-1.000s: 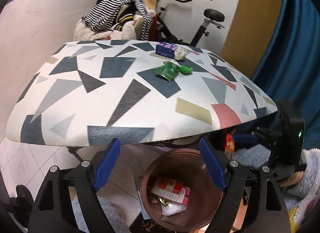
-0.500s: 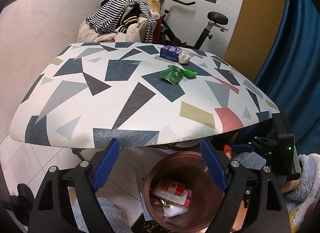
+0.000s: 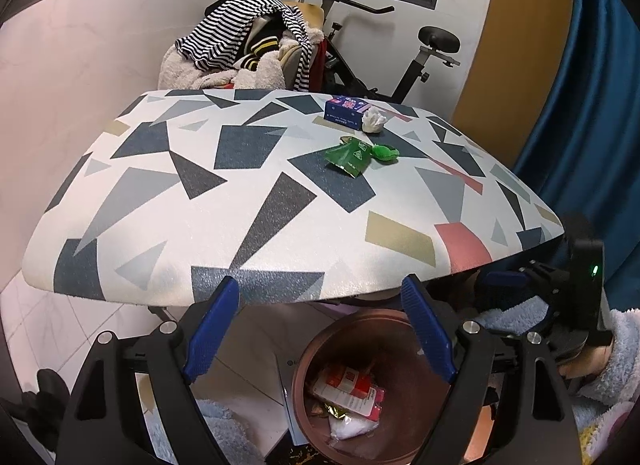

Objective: Collect trash
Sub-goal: 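Raise both open tools back over the table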

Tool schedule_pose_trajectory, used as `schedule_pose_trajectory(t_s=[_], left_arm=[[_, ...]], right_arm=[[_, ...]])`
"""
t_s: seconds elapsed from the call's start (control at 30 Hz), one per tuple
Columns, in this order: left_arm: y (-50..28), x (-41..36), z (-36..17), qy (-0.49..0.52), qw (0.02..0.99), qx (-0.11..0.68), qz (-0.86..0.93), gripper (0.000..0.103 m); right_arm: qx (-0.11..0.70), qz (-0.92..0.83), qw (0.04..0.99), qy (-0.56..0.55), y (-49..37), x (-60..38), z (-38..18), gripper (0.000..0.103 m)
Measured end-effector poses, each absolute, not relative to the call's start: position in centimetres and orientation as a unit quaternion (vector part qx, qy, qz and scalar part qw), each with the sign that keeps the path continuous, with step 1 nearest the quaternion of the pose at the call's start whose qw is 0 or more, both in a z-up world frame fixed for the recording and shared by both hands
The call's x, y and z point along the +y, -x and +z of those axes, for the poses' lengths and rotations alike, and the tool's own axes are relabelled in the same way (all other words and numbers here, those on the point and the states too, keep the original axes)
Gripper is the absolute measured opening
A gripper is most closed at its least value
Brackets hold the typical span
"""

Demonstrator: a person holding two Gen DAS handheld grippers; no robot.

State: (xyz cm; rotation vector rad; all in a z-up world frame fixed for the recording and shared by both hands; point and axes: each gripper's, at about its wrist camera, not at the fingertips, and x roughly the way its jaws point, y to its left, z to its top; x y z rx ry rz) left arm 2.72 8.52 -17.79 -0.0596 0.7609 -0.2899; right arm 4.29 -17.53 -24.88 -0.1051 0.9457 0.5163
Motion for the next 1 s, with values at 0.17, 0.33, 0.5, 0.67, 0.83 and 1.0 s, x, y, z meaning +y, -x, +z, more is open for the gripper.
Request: schedule_pose_trajectory(t_s=[0.17,0.33,0.5,0.67,0.83,1.0], left_arm=[[-3.7,8.3,-17.1,0.019,0.923,0.358,-0.136,0.085],[-5.0,8.1,-16.4,0.011,0.929,0.348,-0.127,0.092],[-6.5,7.9,-15.5,0.007,0.933,0.339,-0.121,0.096],[-8.2,7.4,-14.8,0.0,0.934,0.336,-0.119,0.097],[-9.7,7.0,-14.3,-0.009,0.938,0.326,-0.116,0.097],[-11.7,6.9,-14.1,0.002,0.941,0.317,-0.116,0.097]], right_arm=[[0.444,0.222,0.868,0.03,-6.3,-19.4,-23.1,0.097],[0.427,0.196,0.882,0.032,-8.2,-20.6,-20.9,0.097],[0.408,0.183,0.894,0.041,-10.3,-21.3,-19.0,0.097],[0.393,0.191,0.899,0.041,-12.7,-22.4,-17.5,0.097],[0.382,0.191,0.903,0.039,-14.3,-23.0,-16.8,0.097],[0.378,0.185,0.906,0.049,-16.1,-23.5,-16.7,0.097]])
